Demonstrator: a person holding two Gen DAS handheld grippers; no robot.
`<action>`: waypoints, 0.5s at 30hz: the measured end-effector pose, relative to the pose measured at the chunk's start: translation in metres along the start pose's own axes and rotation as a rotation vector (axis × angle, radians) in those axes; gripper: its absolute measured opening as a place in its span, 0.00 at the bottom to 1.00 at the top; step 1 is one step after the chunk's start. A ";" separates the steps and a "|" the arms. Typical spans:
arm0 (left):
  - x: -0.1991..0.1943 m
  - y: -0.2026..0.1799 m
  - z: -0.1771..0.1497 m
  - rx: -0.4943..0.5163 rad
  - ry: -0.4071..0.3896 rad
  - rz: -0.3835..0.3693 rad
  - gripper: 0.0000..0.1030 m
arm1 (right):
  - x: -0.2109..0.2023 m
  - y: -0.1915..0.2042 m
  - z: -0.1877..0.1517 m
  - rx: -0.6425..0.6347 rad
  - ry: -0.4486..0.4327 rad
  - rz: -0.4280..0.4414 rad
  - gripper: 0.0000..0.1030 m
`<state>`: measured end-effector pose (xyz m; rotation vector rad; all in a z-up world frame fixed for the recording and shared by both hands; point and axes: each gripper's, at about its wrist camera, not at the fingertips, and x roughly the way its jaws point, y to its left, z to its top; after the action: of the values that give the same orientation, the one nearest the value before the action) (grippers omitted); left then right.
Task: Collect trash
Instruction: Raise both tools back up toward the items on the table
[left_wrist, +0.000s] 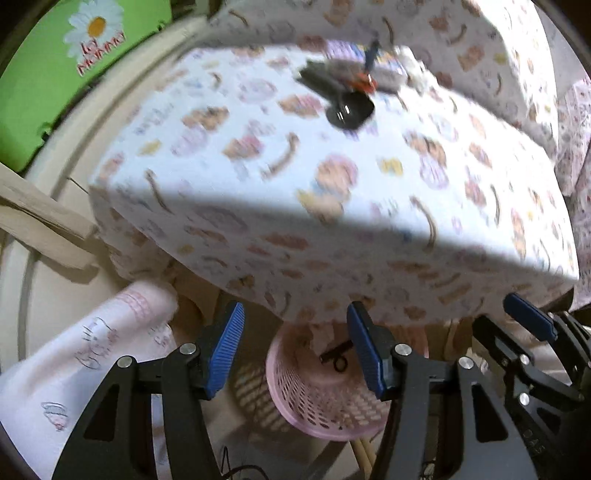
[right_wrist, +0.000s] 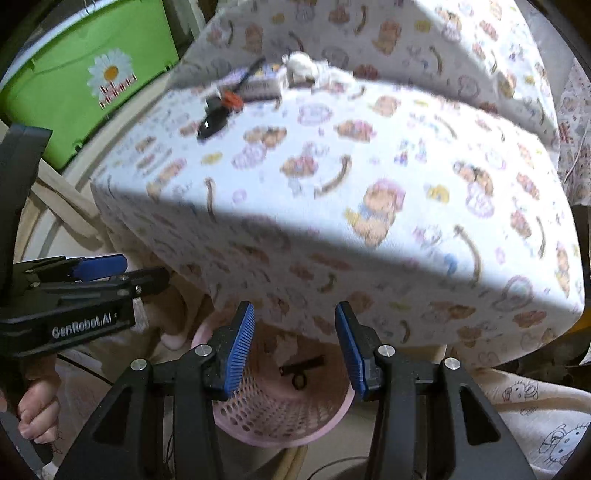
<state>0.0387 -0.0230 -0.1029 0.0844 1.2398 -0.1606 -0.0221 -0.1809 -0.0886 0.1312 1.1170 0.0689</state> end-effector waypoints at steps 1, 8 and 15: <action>-0.003 0.000 0.002 0.005 -0.007 0.002 0.54 | -0.003 0.000 0.001 0.000 -0.013 0.002 0.49; -0.025 -0.006 0.028 0.065 -0.053 0.017 0.55 | -0.008 -0.002 0.008 -0.005 -0.060 -0.019 0.53; -0.026 -0.026 0.069 0.199 -0.015 -0.019 0.56 | -0.018 -0.016 0.021 0.027 -0.118 -0.033 0.55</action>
<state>0.0910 -0.0568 -0.0556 0.2431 1.2070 -0.3003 -0.0111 -0.1999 -0.0656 0.1392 1.0019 0.0160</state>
